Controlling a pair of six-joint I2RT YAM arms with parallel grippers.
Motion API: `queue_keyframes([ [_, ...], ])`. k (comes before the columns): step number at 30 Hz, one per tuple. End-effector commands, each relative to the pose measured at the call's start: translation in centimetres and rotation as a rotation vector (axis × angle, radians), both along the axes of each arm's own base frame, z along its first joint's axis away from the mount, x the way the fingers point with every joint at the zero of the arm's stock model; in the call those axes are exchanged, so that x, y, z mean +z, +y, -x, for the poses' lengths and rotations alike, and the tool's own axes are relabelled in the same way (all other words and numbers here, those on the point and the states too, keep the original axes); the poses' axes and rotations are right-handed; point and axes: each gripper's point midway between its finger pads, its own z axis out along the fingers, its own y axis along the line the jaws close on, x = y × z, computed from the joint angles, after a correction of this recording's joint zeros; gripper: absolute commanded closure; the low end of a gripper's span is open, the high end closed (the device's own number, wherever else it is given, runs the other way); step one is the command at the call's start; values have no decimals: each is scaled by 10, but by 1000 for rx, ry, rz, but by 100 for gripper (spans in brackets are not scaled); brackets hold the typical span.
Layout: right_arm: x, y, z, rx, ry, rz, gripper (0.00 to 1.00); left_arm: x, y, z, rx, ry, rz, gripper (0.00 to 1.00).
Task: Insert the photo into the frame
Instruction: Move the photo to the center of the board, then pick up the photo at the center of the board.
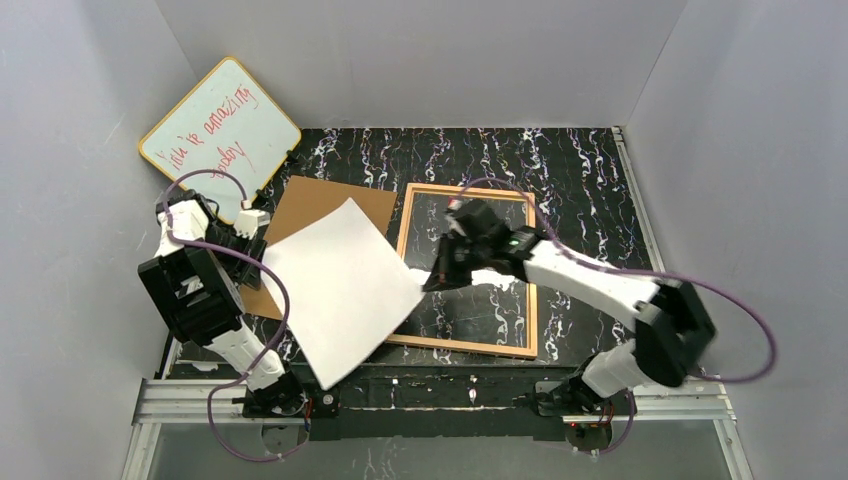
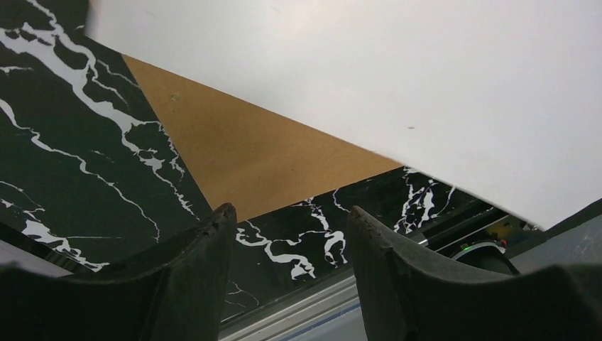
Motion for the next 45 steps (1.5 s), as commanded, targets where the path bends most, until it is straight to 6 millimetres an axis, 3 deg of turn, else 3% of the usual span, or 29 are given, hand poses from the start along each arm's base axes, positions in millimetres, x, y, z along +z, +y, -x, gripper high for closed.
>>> queue_keyframes([
  [1,4,-70,3,-170,-11,64,99,25,-28,-6,-22,-60,47,43],
  [5,-4,-116,13,-303,-11,101,99,23,-46,-7,-45,-64,51,44],
  [10,-10,-125,25,-320,17,52,99,15,-55,-1,-93,-39,35,48],
  [11,-11,-124,26,-304,18,57,92,13,-53,0,-100,-38,21,48],
  [12,-11,-124,26,-286,12,65,77,10,-50,1,-107,-32,4,49],
  [17,-12,-116,11,-245,-57,72,39,-7,-40,11,-136,-2,-55,51],
  [19,-13,-111,1,-219,-93,76,26,-15,-39,13,-134,13,-59,52],
  [21,-19,-106,-6,-176,-84,72,21,-26,-37,17,-132,28,-79,53],
  [26,-26,-93,-23,-78,-53,20,20,-41,-35,21,-124,51,-96,55],
  [33,-36,-85,-52,18,-48,-39,24,-48,-37,21,-124,59,-103,56],
  [45,-54,-28,-120,168,-57,-180,33,-58,-42,25,-128,93,-109,59],
])
